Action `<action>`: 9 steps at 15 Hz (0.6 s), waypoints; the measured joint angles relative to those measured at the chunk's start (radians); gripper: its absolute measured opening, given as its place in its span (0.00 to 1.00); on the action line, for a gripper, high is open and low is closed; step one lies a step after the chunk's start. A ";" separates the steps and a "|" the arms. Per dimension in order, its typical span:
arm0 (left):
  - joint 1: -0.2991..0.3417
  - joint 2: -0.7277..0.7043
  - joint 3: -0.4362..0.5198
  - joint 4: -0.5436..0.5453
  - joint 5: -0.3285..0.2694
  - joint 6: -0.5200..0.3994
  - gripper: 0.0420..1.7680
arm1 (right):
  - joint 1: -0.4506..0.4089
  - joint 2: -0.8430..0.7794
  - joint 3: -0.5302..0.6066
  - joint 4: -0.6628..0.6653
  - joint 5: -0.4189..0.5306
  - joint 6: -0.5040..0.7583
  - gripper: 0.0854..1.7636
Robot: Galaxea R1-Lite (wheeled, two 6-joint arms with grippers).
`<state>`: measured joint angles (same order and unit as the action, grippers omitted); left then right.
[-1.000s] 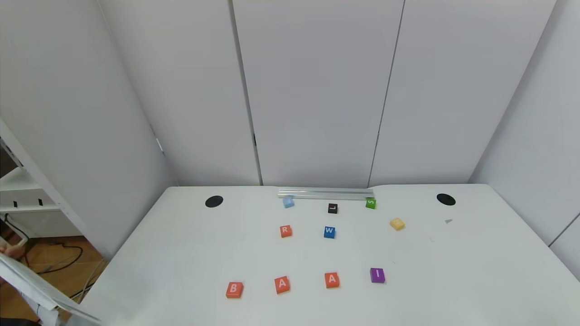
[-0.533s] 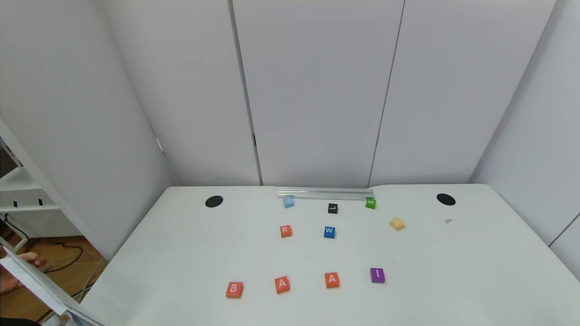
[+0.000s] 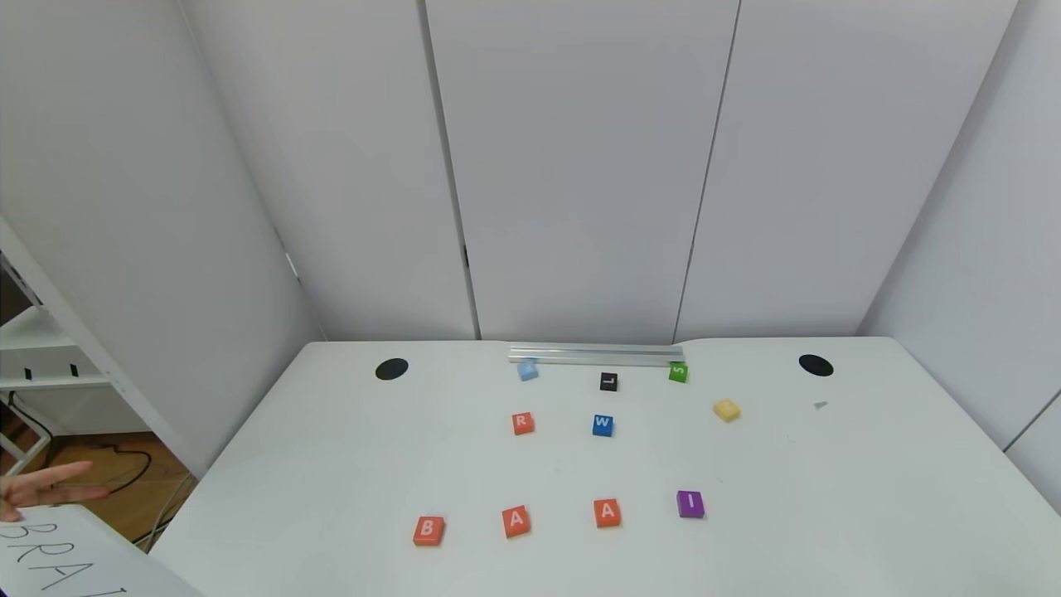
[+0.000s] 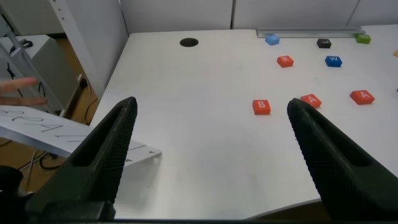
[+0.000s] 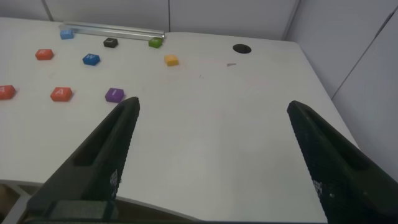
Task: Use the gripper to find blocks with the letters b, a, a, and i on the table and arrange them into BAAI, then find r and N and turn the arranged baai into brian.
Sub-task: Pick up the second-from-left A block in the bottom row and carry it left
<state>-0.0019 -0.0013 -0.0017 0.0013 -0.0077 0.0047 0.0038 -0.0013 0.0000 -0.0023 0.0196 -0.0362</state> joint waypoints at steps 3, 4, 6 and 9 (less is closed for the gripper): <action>0.000 0.000 0.000 0.000 0.000 0.000 0.97 | -0.001 0.000 0.000 0.000 0.000 0.000 0.97; 0.000 0.000 0.000 0.000 0.000 0.000 0.97 | -0.001 0.000 0.000 0.000 0.000 0.000 0.97; 0.000 0.000 0.000 0.000 0.000 0.000 0.97 | -0.001 0.000 0.000 0.000 0.000 0.000 0.97; 0.000 0.000 0.000 0.000 0.000 0.000 0.97 | -0.001 0.000 0.000 0.000 0.000 0.000 0.97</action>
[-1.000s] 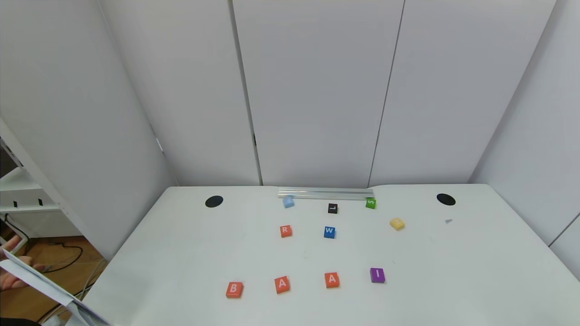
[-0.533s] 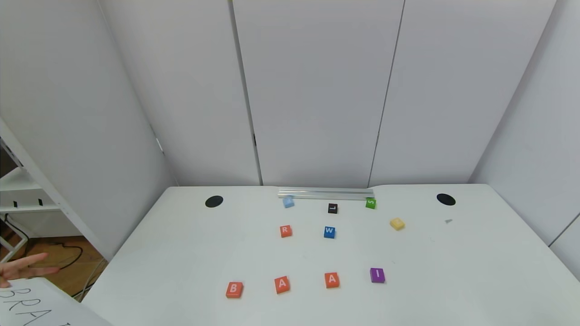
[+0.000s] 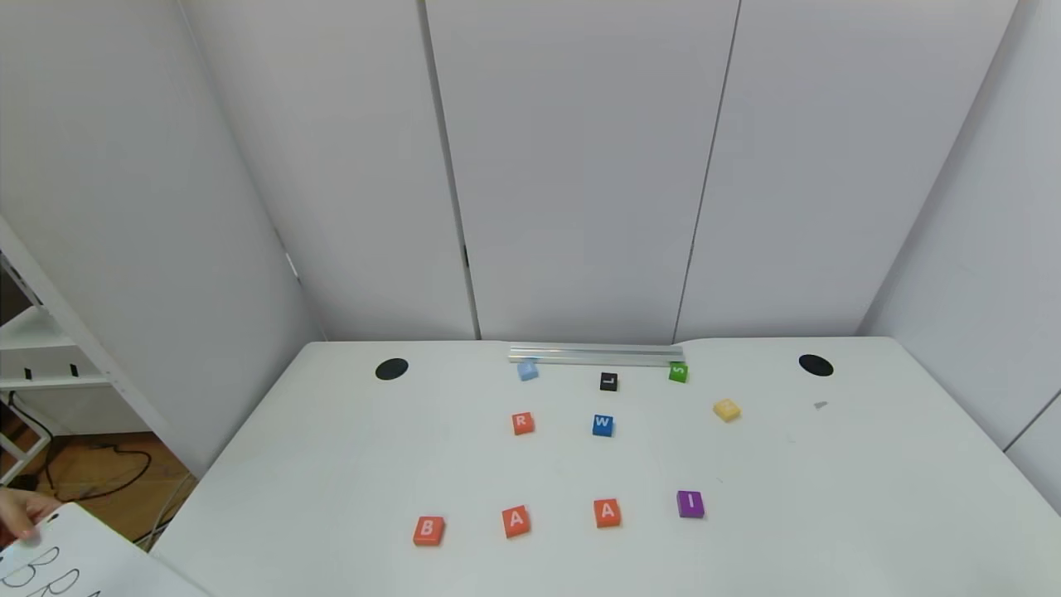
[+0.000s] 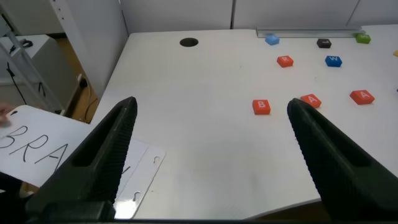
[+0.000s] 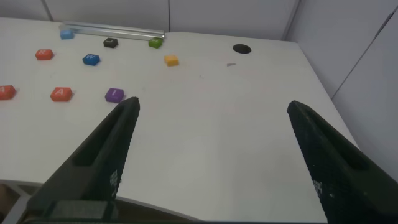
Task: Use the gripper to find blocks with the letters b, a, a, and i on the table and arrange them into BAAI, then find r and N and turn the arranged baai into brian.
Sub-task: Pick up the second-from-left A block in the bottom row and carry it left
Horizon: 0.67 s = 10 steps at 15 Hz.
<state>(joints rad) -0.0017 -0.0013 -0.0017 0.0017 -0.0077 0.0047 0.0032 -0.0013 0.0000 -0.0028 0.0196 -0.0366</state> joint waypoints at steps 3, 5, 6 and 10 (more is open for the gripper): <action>0.000 0.000 0.000 0.000 0.000 0.000 0.97 | 0.000 0.000 0.000 0.000 0.000 0.000 0.97; 0.000 0.000 0.000 0.000 0.000 0.000 0.97 | 0.000 0.000 0.000 0.000 0.000 0.000 0.97; 0.000 0.000 0.000 0.000 0.000 0.000 0.97 | 0.000 0.000 0.000 0.000 0.000 0.000 0.97; 0.000 0.000 0.000 0.000 0.000 0.000 0.97 | 0.001 0.000 0.000 0.000 0.000 0.000 0.97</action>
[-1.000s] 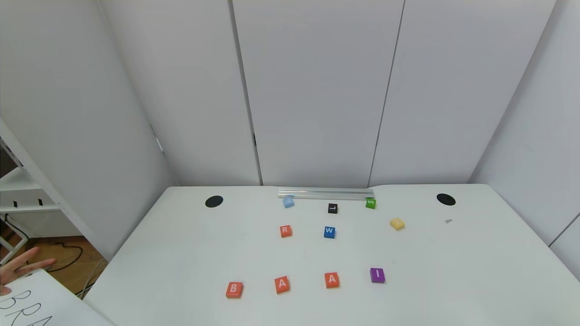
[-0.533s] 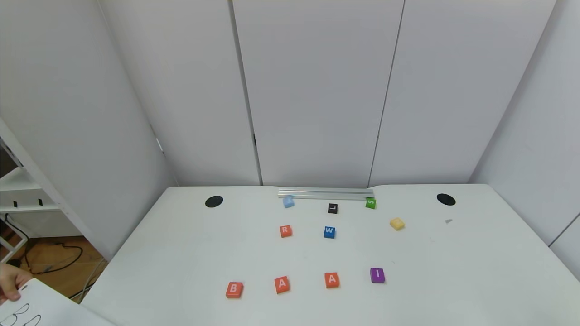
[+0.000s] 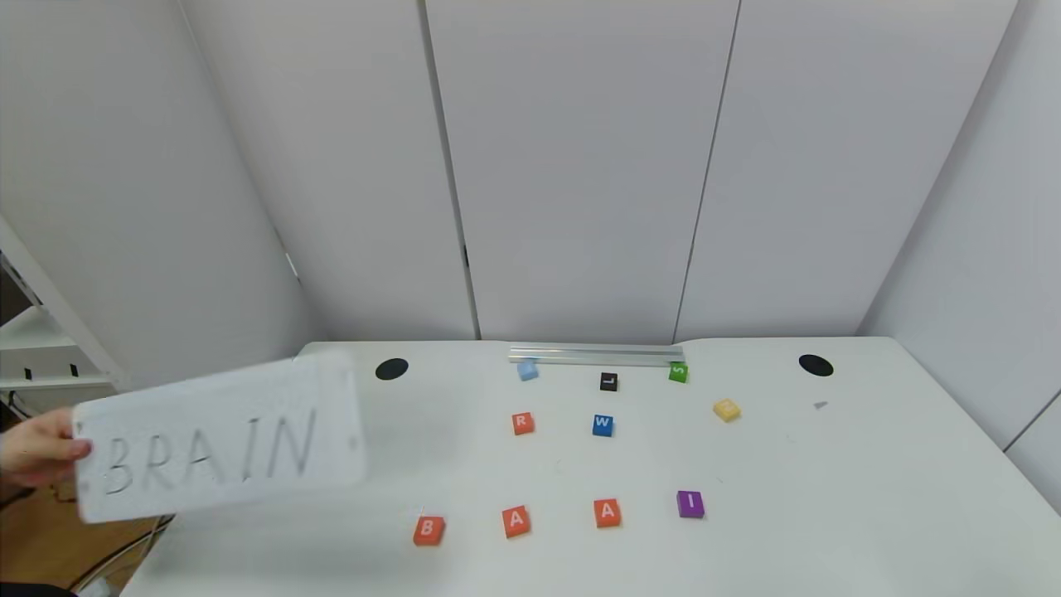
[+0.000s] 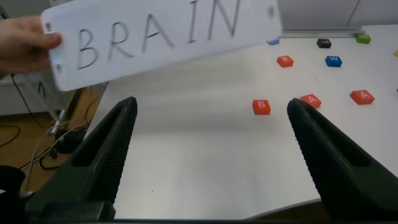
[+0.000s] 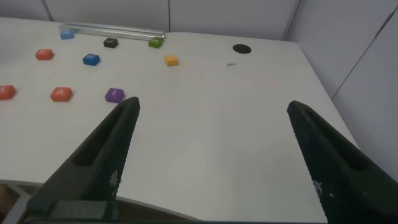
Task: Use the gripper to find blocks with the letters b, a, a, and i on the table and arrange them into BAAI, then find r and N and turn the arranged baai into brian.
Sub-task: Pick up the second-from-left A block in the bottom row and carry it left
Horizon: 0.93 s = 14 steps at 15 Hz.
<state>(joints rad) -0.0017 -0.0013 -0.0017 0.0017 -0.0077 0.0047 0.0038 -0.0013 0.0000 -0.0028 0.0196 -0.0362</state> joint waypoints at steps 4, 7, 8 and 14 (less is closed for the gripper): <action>0.000 0.000 0.000 0.000 0.000 0.001 0.97 | -0.001 0.000 0.000 0.000 0.000 0.000 0.97; 0.000 0.000 0.000 0.000 0.000 0.003 0.97 | 0.000 0.000 0.000 0.000 0.000 0.000 0.97; 0.000 0.000 0.000 0.000 0.000 0.003 0.97 | 0.000 0.000 0.000 0.000 0.000 0.000 0.97; 0.000 0.000 0.000 0.000 0.000 0.003 0.97 | 0.000 0.000 0.000 0.000 0.000 0.000 0.97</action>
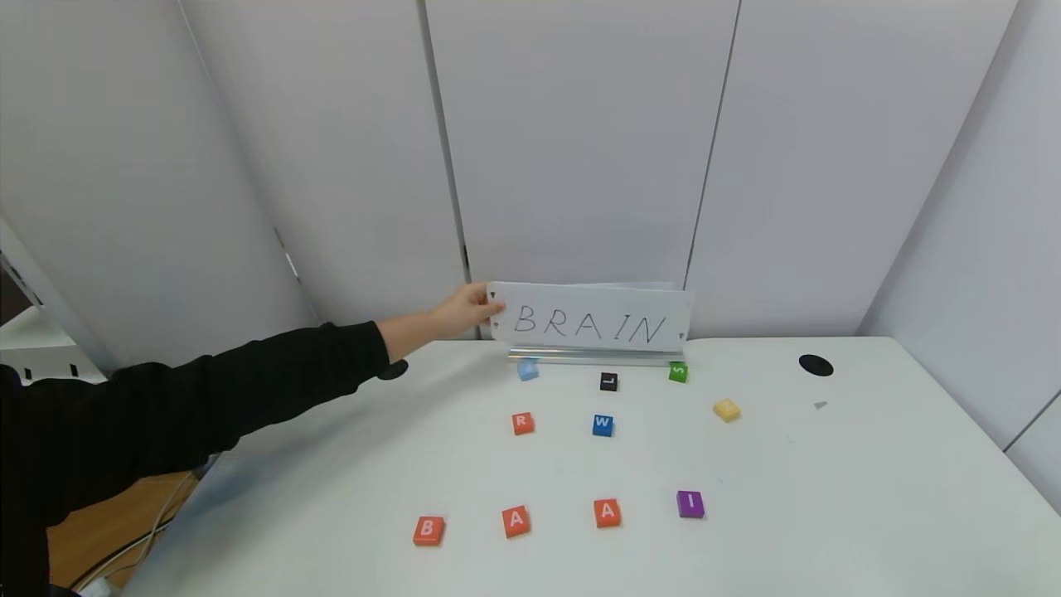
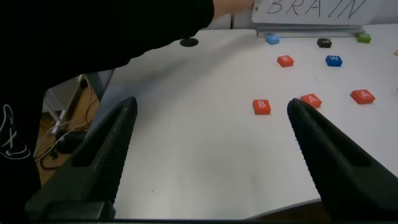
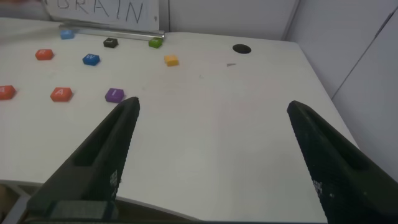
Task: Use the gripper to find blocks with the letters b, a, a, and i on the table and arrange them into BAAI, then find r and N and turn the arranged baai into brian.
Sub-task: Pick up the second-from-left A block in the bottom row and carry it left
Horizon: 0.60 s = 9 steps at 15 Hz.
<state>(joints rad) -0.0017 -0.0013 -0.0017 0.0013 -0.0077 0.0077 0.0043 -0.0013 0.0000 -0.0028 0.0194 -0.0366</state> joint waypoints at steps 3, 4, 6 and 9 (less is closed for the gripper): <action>0.000 0.000 0.000 0.000 0.000 0.000 0.97 | 0.000 0.000 0.000 0.000 0.001 0.000 0.97; 0.000 0.000 0.000 0.000 0.000 0.000 0.97 | 0.000 0.000 0.000 0.000 0.001 0.000 0.97; 0.000 0.000 0.000 0.000 0.000 0.000 0.97 | 0.000 0.000 0.000 0.000 0.000 0.000 0.97; 0.000 0.000 0.000 0.000 0.000 0.000 0.97 | 0.000 0.000 0.000 0.000 0.001 0.000 0.97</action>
<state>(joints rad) -0.0017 -0.0013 -0.0017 0.0017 -0.0077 0.0077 0.0043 -0.0013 0.0000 -0.0028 0.0200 -0.0366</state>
